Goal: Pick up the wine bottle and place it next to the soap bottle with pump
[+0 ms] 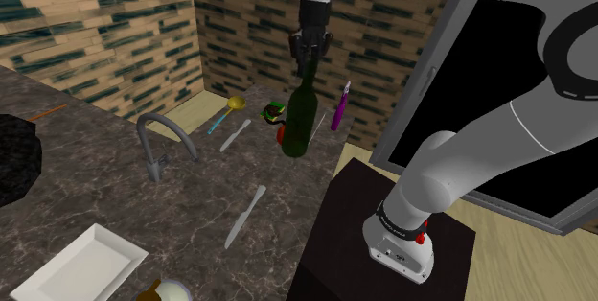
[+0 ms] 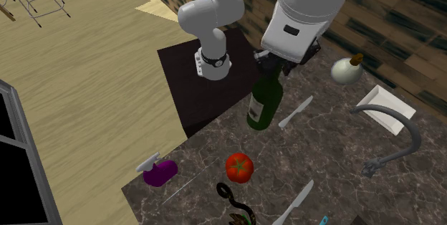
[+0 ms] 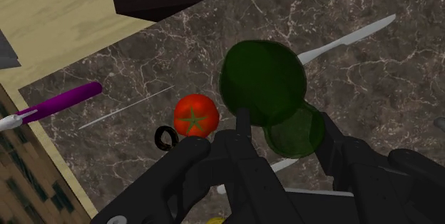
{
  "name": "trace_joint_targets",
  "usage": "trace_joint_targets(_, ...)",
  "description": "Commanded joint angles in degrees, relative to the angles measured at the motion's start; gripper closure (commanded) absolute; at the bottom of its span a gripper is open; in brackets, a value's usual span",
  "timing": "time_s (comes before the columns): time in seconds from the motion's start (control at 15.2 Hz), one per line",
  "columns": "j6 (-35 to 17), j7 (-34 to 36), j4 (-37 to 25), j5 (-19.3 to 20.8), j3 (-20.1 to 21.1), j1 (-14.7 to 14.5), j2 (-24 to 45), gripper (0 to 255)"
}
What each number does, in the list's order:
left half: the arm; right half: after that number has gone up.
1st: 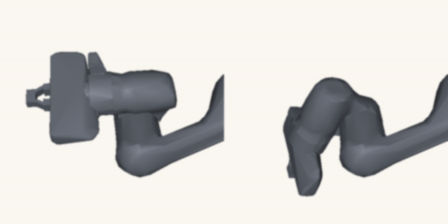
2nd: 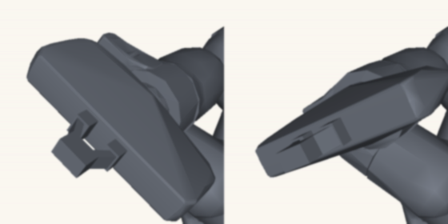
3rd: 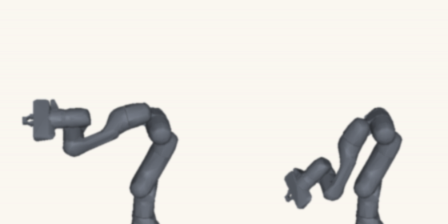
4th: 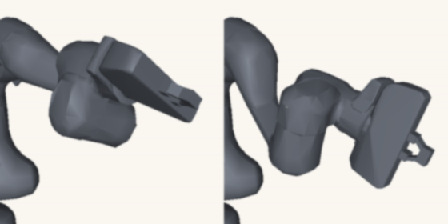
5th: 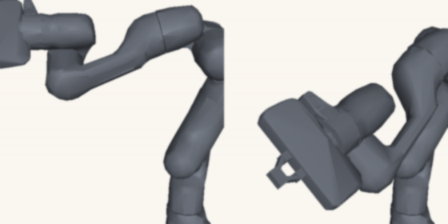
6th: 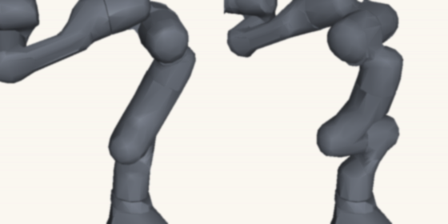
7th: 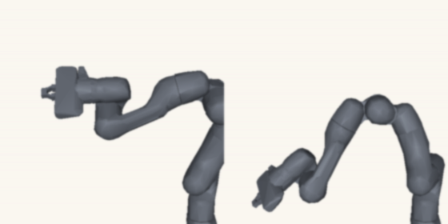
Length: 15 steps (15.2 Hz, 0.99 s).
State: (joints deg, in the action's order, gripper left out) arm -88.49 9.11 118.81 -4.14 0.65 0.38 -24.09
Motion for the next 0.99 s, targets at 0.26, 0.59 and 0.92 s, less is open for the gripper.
trace_joint_targets(0.26, 4.6, 0.3, -5.6, 0.0, 0.0, 0.0, 1.1, 255)
trace_joint_targets(0.59, 8.4, 0.5, -10.6, 0.0, -0.1, 0.0, 2.2, 255)
trace_joint_targets(0.92, 12.3, 0.8, -15.9, 0.0, -0.2, 0.0, 3.6, 255)
